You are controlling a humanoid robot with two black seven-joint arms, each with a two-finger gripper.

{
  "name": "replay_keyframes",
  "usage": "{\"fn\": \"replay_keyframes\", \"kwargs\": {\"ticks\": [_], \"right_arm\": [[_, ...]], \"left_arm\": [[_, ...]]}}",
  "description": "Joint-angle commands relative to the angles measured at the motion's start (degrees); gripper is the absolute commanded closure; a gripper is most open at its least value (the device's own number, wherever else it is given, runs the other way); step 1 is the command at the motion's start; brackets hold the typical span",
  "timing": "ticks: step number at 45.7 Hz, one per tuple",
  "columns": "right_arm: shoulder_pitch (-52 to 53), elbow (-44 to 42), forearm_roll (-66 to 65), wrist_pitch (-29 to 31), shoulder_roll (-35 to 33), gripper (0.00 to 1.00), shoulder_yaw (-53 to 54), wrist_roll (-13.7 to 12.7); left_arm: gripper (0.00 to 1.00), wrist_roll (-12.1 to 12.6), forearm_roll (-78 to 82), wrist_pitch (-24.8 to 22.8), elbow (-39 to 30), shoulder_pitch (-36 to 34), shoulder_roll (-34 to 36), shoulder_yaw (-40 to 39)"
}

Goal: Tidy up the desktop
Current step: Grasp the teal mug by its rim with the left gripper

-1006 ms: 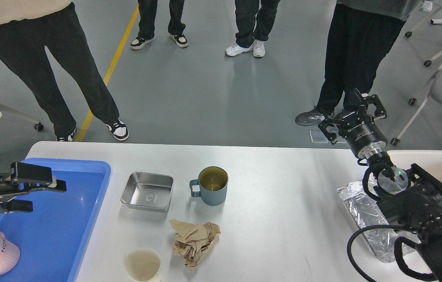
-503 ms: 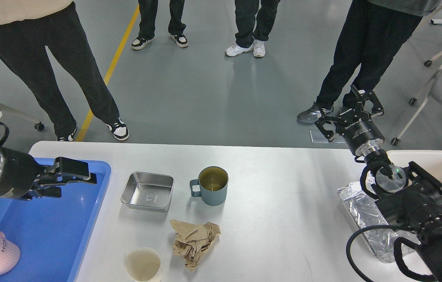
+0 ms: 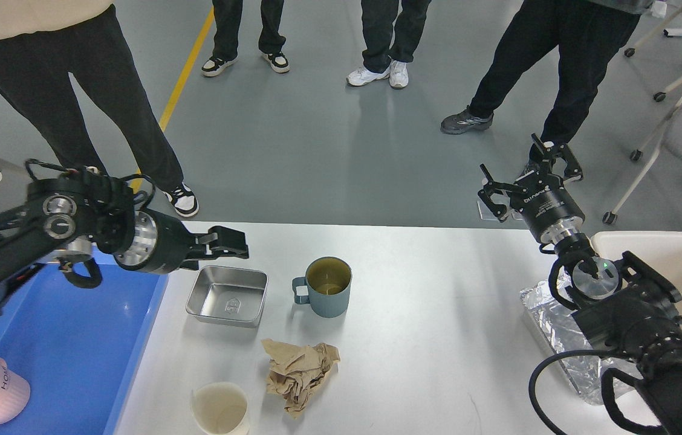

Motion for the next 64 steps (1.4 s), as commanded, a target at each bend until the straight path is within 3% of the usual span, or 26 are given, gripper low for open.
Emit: {"fn": "replay_keyframes", "kwargs": {"ticks": [1,11,22,38,64], "right_arm": [[-0.13,-0.01,-0.62,0.04,0.0,0.0,-0.08,-0.01],[-0.22,-0.01,-1.41,0.04,0.0,0.0,0.01,-0.01],[-0.22,-0.01,-1.41,0.04,0.0,0.0,-0.08,-0.01],[-0.04,-0.01,-1.41,0.04,-0.09,0.0,-0.08,-0.1],[-0.22,-0.01,-2.2,0.04,0.0,0.0,-0.08,-0.19]], "left_arm": [[0.04,0.29,4.27,0.22,5.16,-0.51,-8.1,0.31],[0.05,1.08,11.47,3.03,12.11,-0.25,-19.18,1.53],[0.09,1.69,12.45,13.66,16.86,-0.07,-26.74,7.42],[0.19,2.57,12.45,25.97,16.95,3.35,-28.68,9.01],[0.39,2.75,12.62,32.83,20.37,7.22,-32.11,9.01]]}}
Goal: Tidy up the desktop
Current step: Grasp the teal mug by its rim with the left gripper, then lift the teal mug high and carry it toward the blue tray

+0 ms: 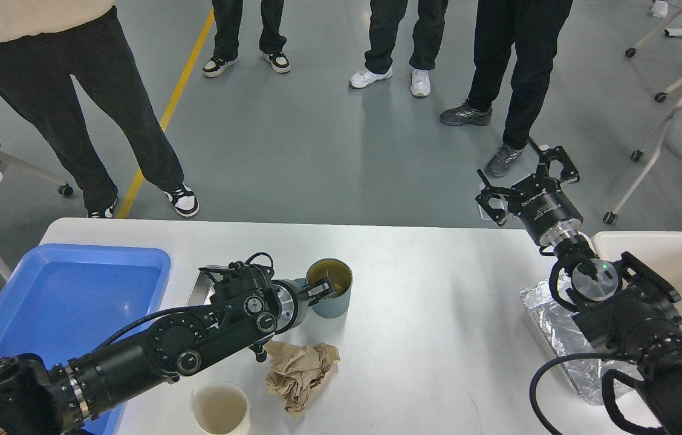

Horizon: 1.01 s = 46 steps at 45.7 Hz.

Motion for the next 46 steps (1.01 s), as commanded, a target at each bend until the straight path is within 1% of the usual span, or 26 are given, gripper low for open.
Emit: {"fn": "replay_keyframes", "kwargs": {"ticks": [1,8,11,15,21,26,33,35,38,41,46], "right_arm": [[0.0,0.0,-0.04,0.01,0.06,0.0,0.0,0.0],[-0.09,0.0,-0.04,0.01,0.06,0.0,0.0,0.0],[-0.09,0.0,-0.04,0.01,0.06,0.0,0.0,0.0],[-0.09,0.0,-0.04,0.01,0.06,0.0,0.0,0.0],[-0.09,0.0,-0.04,0.01,0.06,0.0,0.0,0.0],[-0.09,0.0,-0.04,0.01,0.06,0.0,0.0,0.0],[0.0,0.0,-0.04,0.01,0.06,0.0,0.0,0.0],[0.09,0.0,-0.04,0.01,0.06,0.0,0.0,0.0],[0.09,0.0,-0.04,0.01,0.06,0.0,0.0,0.0],[0.09,0.0,-0.04,-0.08,0.06,0.0,0.0,0.0],[0.09,0.0,-0.04,-0.08,0.06,0.0,0.0,0.0]], "left_arm": [[0.4,-0.09,0.02,0.39,1.34,0.07,-1.17,0.0],[0.47,-0.18,0.02,1.18,3.63,-0.19,-2.92,-0.09],[0.53,-0.18,-0.07,1.62,4.33,-0.37,-3.45,-0.09],[0.56,-0.18,-0.07,1.71,4.77,-0.46,-3.98,-0.18],[0.62,-0.18,-0.24,1.97,5.91,-0.55,-4.68,-0.35],[0.71,-0.18,-0.33,2.23,6.7,-0.55,-5.04,-0.35],[0.86,-0.26,-0.6,2.15,6.97,-0.55,-5.04,-0.35],[0.92,-0.26,-0.77,2.15,6.97,-0.55,-5.04,-0.44],[0.97,-0.26,-1.03,1.62,6.97,-0.63,-4.95,-0.62],[0.99,-0.26,-1.39,0.57,6.97,-1.07,-4.95,-0.97],[1.0,0.09,-1.47,-3.47,6.0,-1.95,-4.42,-1.76]]}}
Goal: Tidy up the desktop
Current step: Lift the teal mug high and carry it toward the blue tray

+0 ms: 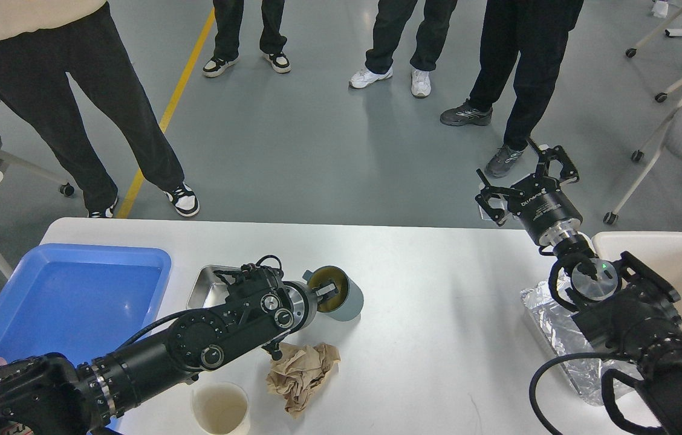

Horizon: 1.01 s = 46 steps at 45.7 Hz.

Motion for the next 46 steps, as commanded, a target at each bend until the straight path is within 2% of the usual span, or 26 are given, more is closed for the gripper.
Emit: {"fn": "replay_keyframes", "kwargs": {"ticks": [1,7,15,18,22,27,33,39,46], "right_arm": [[0.0,0.0,0.0,-0.09,0.0,0.0,0.0,0.0],[0.09,0.0,0.0,-0.09,0.0,0.0,0.0,0.0],[0.53,0.0,-0.09,-0.26,0.0,0.0,0.0,0.0],[0.71,0.0,-0.35,-0.26,0.0,0.0,0.0,0.0],[0.88,0.0,-1.4,-0.35,0.0,0.0,0.0,0.0],[0.88,0.0,-1.84,-0.35,0.0,0.0,0.0,0.0],[0.97,0.0,-1.84,-0.35,0.08,0.0,0.0,0.0],[0.97,0.0,-1.93,-0.44,0.0,0.0,0.0,-0.09],[1.06,0.0,-1.93,-0.44,0.0,0.0,0.0,-0.17]], "left_arm": [[1.0,0.53,-0.43,-4.82,-1.31,-1.14,0.69,-1.42],[1.0,4.04,-2.45,-14.22,-4.47,-4.39,3.24,-6.78],[0.99,11.68,-10.17,-32.67,-10.1,-12.21,9.3,-13.72],[0.98,11.76,-15.96,-39.17,-10.89,-17.56,12.64,-14.17],[0.98,11.76,-25.54,-44.9,-10.72,-25.65,16.33,-12.94],[0.97,11.76,-38.64,-48.77,-9.31,-38.48,21.08,-5.83],[0.97,11.76,-47.8,-50.36,-8.52,-47.37,23.9,2.26],[0.97,11.76,-49.47,-51.57,-8.08,-50.1,26.09,3.67],[0.97,11.76,-49.47,-51.57,-7.46,-50.19,28.29,3.94]]}}
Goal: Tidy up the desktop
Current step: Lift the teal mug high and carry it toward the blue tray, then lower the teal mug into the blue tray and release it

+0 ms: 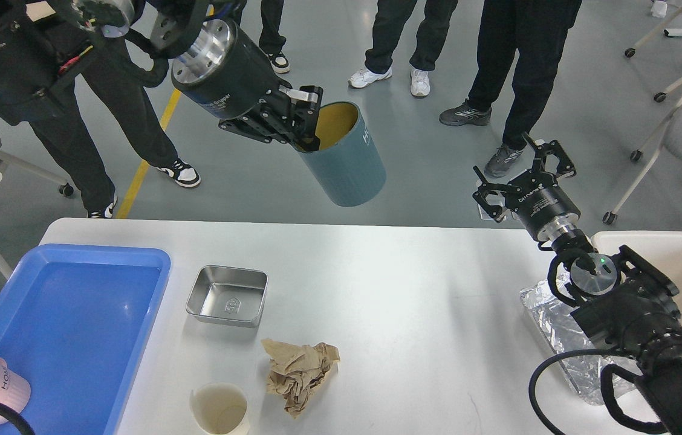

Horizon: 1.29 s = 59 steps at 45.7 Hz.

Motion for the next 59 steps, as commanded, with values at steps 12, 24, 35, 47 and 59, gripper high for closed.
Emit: {"fn": "replay_keyframes", "kwargs": {"ticks": [12,24,35,47,59], "right_arm": [[0.05,0.0,-0.54,-0.02,-0.03,0.0,0.0,-0.1],[0.05,0.0,-1.15,-0.02,0.32,0.0,0.0,-0.1],[-0.03,0.0,-1.24,-0.28,1.37,0.0,0.0,-0.1],[-0.21,0.0,-1.24,-0.37,1.37,0.0,0.0,-0.01],[-0.39,0.0,-1.24,-0.37,1.37,0.0,0.0,-0.01]], "left_arm": [[0.97,0.0,2.61,-0.09,-0.02,6.63,16.58,2.76],[0.97,0.0,8.5,-0.09,0.25,20.6,34.17,-4.61],[0.98,-0.77,18.16,-0.09,1.12,41.16,36.9,-22.97],[0.99,-1.57,36.36,-0.09,-0.63,68.68,25.4,-56.11],[0.99,-1.57,42.34,-0.09,-5.29,78.88,20.21,-61.31]]}}
